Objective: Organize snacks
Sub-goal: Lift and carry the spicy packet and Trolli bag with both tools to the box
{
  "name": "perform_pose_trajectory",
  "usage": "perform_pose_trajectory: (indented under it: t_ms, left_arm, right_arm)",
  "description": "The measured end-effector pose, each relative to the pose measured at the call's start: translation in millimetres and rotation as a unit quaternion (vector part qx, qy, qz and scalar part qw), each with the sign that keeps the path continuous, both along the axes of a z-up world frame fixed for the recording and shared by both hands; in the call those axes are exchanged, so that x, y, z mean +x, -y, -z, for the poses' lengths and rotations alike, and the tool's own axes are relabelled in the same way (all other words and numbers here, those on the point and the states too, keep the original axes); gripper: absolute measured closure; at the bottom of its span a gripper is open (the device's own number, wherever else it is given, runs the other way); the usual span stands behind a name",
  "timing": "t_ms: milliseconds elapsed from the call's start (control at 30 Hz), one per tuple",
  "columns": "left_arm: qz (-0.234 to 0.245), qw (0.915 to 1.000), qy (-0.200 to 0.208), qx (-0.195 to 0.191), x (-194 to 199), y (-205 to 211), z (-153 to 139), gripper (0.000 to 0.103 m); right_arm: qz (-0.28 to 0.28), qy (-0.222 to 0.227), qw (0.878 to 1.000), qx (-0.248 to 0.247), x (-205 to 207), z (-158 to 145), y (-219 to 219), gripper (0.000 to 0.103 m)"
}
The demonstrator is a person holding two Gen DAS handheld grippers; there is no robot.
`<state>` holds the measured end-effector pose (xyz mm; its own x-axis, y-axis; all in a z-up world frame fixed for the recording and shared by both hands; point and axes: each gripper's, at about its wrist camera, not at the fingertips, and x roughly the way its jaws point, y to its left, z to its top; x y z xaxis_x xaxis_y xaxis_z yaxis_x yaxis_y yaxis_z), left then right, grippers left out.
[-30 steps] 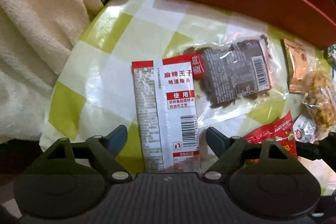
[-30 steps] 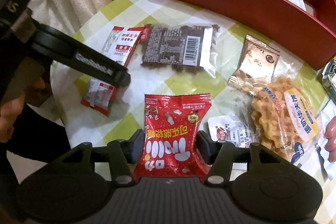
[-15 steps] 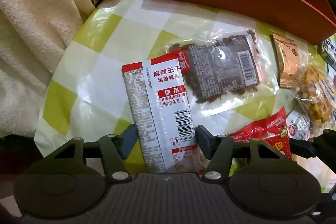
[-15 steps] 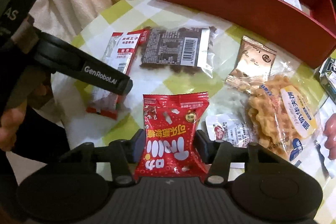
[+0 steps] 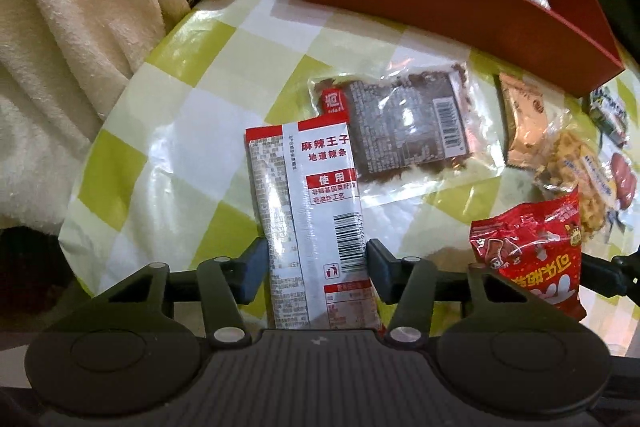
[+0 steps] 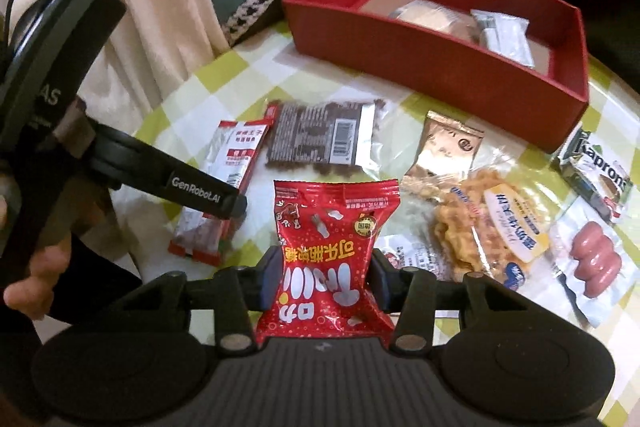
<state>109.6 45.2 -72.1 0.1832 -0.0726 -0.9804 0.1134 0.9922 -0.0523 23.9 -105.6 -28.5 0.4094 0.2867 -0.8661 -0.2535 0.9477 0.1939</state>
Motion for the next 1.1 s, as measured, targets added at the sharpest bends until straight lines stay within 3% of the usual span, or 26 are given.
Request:
perform_pose_trajectory:
  t_ms: [133,333,567,800,1100]
  left_arm:
    - [0.002,0.9999,0.009,-0.007,-7.0,-6.5,-18.5,0.043]
    - [0.010,0.9999,0.002,0.006,-6.6,2.4,-14.0,0.042]
    - [-0.016,0.9994,0.002,0.032,6.8,5.3,-1.8,0.028]
    - [-0.015,0.9996,-0.002,0.025,-1.4,8.6,-12.8,0.046]
    - [-0.013,0.9993,0.036,-0.003,-16.9,12.3,-49.6,0.046]
  right_arm:
    - [0.011,0.005,1.000,0.002,-2.2,-3.3,4.6,0.049]
    - [0.017,0.002,1.000,0.003,-4.7,-2.7,9.0,0.049]
    - [0.019,-0.007,1.000,0.008,-2.1,2.5,10.4,0.049]
    - [0.024,-0.001,1.000,0.010,-2.0,-1.1,12.5,0.049]
    - [0.035,0.013,0.999,0.017,0.7,-10.3,19.5,0.049]
